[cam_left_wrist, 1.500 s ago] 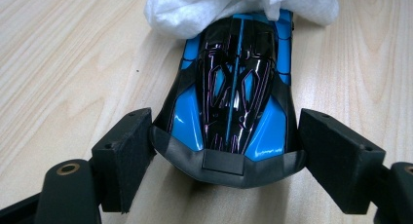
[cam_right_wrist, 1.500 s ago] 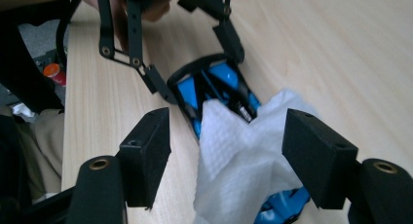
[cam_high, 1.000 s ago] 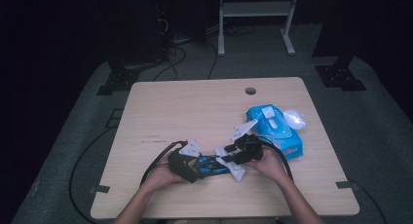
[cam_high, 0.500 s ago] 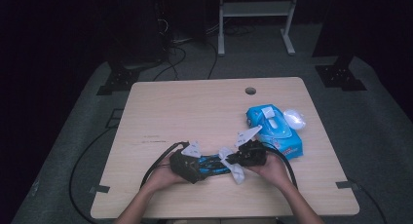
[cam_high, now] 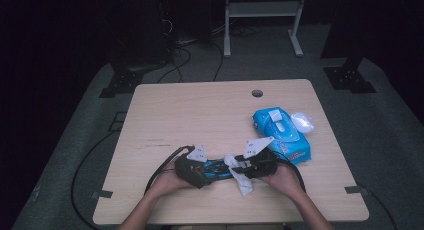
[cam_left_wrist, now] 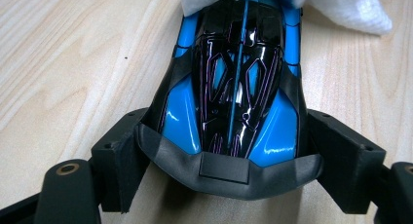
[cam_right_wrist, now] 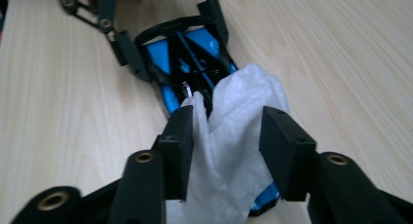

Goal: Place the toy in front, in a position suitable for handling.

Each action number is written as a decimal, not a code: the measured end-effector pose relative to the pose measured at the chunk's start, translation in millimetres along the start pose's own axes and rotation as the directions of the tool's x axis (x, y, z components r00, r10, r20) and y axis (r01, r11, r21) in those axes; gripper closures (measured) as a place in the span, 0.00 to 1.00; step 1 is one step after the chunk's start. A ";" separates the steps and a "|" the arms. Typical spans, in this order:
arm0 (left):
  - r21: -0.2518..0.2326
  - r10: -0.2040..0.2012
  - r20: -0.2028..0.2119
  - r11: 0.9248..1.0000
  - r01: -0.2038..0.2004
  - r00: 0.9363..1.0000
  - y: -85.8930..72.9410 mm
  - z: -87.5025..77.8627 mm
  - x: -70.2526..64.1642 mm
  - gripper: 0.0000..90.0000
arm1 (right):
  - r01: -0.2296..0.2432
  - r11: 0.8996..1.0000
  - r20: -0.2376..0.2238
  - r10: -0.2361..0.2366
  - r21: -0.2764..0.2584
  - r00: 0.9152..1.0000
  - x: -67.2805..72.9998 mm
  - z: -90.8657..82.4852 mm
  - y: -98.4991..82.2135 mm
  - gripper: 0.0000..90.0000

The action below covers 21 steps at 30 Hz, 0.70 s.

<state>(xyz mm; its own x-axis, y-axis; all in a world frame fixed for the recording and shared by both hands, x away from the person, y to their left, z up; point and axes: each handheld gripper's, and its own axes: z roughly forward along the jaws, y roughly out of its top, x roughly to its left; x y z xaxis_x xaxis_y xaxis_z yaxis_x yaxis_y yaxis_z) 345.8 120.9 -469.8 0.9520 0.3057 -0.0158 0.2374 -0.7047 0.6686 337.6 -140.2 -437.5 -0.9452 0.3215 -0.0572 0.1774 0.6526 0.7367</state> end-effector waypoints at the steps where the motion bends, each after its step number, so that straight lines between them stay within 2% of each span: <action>1: 0.000 0.001 0.003 1.000 -0.001 1.000 0.1 0.0 0.3 0.24 | -0.021 1.000 -0.003 0.021 -0.005 1.000 -4.2 5.2 -0.9 0.60; 3: 0.000 0.002 0.005 1.000 -0.002 1.000 0.2 -0.1 0.5 0.24 | -0.020 1.000 0.001 0.020 -0.007 1.000 -6.7 8.0 -0.9 0.59; 4: 0.001 0.002 0.006 1.000 -0.002 1.000 0.3 -0.2 0.5 0.24 | -0.044 0.999 -0.008 0.044 -0.016 0.999 -9.3 12.3 -0.2 0.62; 6: 0.004 0.001 0.008 1.000 -0.001 1.000 0.2 -0.6 0.9 0.24 | -0.046 0.999 -0.010 0.046 -0.012 0.999 -10.1 14.6 0.0 0.66; 7: 0.006 0.000 0.009 1.000 0.000 1.000 0.0 -0.9 1.0 0.24 | -0.054 0.999 -0.034 0.054 -0.006 0.998 -10.8 18.4 -1.1 0.78; 8: 0.010 -0.001 0.010 1.000 0.001 1.000 -0.1 -1.4 1.4 0.24 | -0.054 0.999 -0.034 0.054 -0.006 0.998 -10.8 18.4 -1.1 0.78; 9: 0.012 -0.002 0.009 1.000 0.002 1.000 -0.2 -1.8 1.3 0.24 | -0.063 0.998 -0.042 0.063 -0.007 0.997 -10.3 17.4 -2.1 0.87; 10: 0.012 -0.002 0.009 1.000 0.002 1.000 -0.2 -1.8 1.3 0.24 | -0.063 0.998 -0.042 0.063 -0.007 0.997 -10.3 17.4 -2.1 0.87; 11: 0.011 -0.005 0.006 1.000 0.005 1.000 0.0 -1.6 0.5 0.24 | -0.050 0.999 -0.032 0.051 0.017 0.998 -10.3 13.9 -4.5 0.91; 13: 0.009 -0.004 0.005 1.000 0.004 1.000 -0.2 -1.5 0.3 0.24 | -0.054 0.998 -0.027 0.055 0.029 0.998 -10.6 11.6 -7.2 0.92; 14: 0.008 -0.004 0.003 1.000 0.004 1.000 -0.2 -1.4 0.1 0.24 | -0.070 0.997 -0.023 0.071 0.033 0.997 -11.0 9.4 -10.6 0.93; 15: 0.008 -0.004 0.002 1.000 0.004 1.000 0.0 -1.1 -0.1 0.24 | -0.107 0.994 -0.017 0.108 0.028 0.994 -9.9 5.5 -15.1 0.94; 18: 0.013 -0.002 0.002 1.000 0.002 1.000 0.9 -0.8 0.2 0.24 | -0.104 0.994 -0.011 0.104 0.013 0.994 -3.9 6.3 -14.6 0.94; 21: 0.010 -0.008 -0.002 1.000 0.008 1.000 0.6 -0.8 -0.1 0.24 | -0.073 0.997 -0.062 0.072 -0.010 0.995 5.7 14.4 -4.8 0.94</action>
<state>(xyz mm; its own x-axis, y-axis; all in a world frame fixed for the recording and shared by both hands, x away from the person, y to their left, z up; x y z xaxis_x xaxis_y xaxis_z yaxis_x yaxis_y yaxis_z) 345.7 120.9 -468.8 0.9497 0.3127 -0.0203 0.2474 -0.7086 0.6608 335.3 -131.6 -451.1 -0.9450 0.3249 0.0379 0.2432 0.6204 0.7456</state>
